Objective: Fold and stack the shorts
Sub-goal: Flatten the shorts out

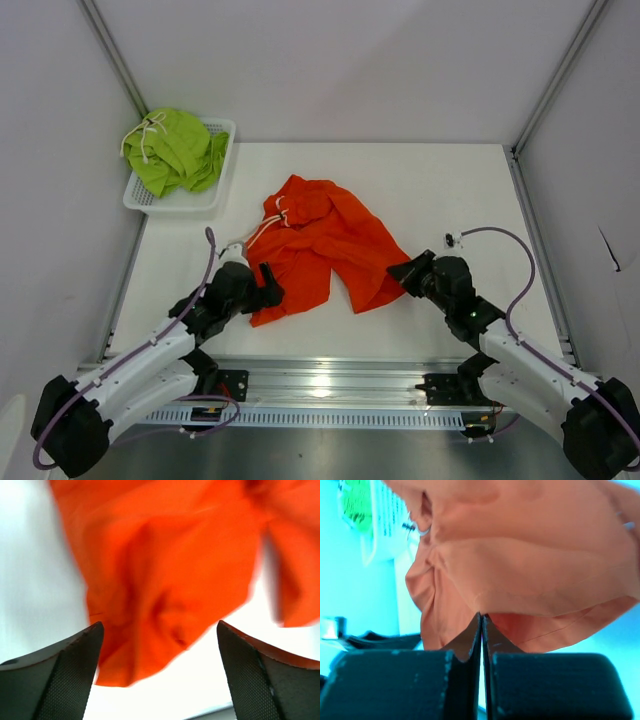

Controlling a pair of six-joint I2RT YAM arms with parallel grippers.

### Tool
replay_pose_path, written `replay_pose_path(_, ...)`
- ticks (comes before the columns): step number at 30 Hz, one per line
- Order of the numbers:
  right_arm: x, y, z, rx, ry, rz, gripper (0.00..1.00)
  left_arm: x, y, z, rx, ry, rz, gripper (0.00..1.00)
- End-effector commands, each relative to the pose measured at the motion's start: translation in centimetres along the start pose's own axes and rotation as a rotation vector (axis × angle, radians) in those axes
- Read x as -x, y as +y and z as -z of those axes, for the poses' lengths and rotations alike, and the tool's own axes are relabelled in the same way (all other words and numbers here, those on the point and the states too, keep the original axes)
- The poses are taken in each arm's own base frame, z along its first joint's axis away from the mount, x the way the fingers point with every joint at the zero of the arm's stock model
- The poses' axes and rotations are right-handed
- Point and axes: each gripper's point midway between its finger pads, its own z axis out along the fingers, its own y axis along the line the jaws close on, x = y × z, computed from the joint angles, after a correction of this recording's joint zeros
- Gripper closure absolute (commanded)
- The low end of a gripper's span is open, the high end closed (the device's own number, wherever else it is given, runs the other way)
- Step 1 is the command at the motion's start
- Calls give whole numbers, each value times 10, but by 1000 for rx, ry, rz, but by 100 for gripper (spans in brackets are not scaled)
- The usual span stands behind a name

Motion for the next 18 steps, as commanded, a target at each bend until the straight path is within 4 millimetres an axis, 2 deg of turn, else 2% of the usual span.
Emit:
replay_pose_path(1,-21,24,10,108,129,48,100,35,-30,26,-53,-86,-52,4)
replay_pose_path(2,-22,29,11,121,135,50,100,32,-41,30,-86,-83,-81,1)
replay_pose_path(4,-25,43,14,146,148,64,100,39,-62,37,-142,-117,-104,1)
replay_pose_path(5,-26,47,14,151,153,63,100,31,-75,37,-182,-101,-148,1)
replay_pose_path(7,-28,60,16,177,168,67,100,31,-102,39,-269,-119,-191,1)
replay_pose_path(8,-31,62,13,172,183,62,100,18,-117,37,-306,-93,-237,1)
replay_pose_path(10,-34,74,14,200,205,68,100,7,-133,34,-346,-89,-293,1)
replay_pose_path(11,-37,75,12,194,217,69,100,-1,-149,31,-382,-84,-320,1)
replay_pose_path(14,-44,86,13,212,239,81,100,-3,-164,23,-381,-83,-308,1)
replay_pose_path(15,-47,86,13,206,247,83,100,-6,-162,15,-353,-73,-309,1)
replay_pose_path(18,-52,83,16,198,247,91,100,11,-172,13,-317,-97,-249,1)
